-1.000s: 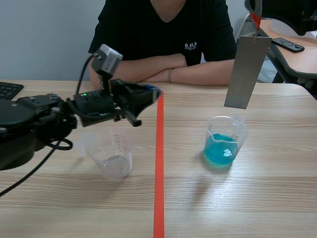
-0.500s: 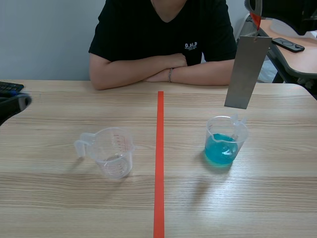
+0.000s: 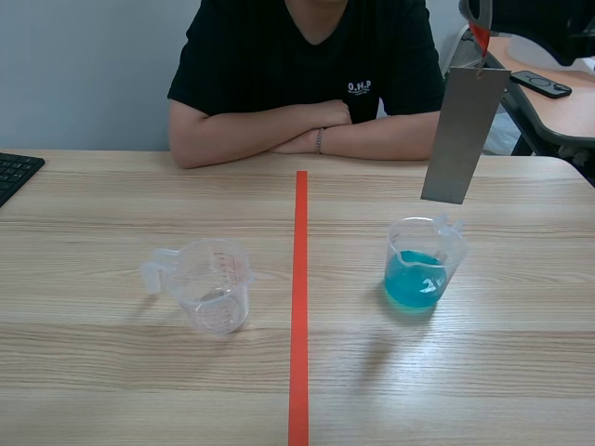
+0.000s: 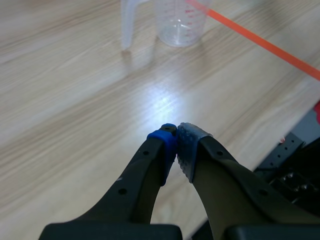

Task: Do the redox reaction experiment.
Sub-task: 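Point at the plate with the left hand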

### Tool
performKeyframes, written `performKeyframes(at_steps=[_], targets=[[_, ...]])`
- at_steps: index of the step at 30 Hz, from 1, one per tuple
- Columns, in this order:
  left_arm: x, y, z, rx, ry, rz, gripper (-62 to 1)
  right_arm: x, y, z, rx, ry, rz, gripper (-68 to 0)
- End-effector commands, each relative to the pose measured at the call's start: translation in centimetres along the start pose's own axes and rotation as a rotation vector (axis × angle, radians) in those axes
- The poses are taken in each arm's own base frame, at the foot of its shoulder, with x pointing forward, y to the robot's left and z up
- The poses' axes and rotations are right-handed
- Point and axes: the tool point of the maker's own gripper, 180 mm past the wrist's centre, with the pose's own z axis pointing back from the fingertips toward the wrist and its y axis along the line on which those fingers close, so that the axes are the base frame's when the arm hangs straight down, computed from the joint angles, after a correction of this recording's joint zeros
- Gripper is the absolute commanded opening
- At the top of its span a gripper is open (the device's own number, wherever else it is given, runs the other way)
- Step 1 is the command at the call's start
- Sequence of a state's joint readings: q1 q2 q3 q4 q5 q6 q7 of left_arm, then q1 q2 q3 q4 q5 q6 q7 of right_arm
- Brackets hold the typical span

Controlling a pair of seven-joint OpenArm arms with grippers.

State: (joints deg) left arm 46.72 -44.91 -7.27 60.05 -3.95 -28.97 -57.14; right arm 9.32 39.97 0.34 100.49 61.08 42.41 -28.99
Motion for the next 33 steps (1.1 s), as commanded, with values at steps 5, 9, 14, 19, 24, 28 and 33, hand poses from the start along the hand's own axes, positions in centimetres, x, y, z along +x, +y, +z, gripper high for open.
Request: performKeyframes(at_steps=[5, 9, 14, 19, 24, 28, 33], targets=[[0.2, -2.7, 2.7, 0.074, -0.062, -0.027, -58.2, 1.0, -0.1, 0.1, 0.006, -0.033, 0.013, -66.0], [-0.3, -4.2, 4.3, 0.146, -0.065, -0.064, -58.2, 1.0, -0.1, 0.1, 0.006, -0.034, 0.013, -66.0], [-0.9, -6.5, 5.0, 0.159, -0.047, -0.105, -58.2, 1.0, -0.1, 0.1, 0.006, -0.034, 0.013, -66.0], [-1.4, -7.2, 5.1, 0.172, -0.029, -0.099, -58.2, 1.1, 0.0, 0.1, 0.008, -0.038, 0.010, -66.0], [-1.5, -7.4, 5.2, 0.179, -0.028, -0.095, -58.2, 1.1, 0.0, 0.1, 0.008, -0.039, 0.009, -66.0], [-1.5, -7.4, 5.2, 0.179, -0.026, -0.093, -58.2, 1.2, -0.1, 0.1, 0.008, -0.046, 0.007, -66.0], [-1.5, -7.4, 5.2, 0.178, -0.026, -0.094, -58.2, 0.9, -1.0, 0.3, -0.014, -0.069, -0.025, -66.0]])
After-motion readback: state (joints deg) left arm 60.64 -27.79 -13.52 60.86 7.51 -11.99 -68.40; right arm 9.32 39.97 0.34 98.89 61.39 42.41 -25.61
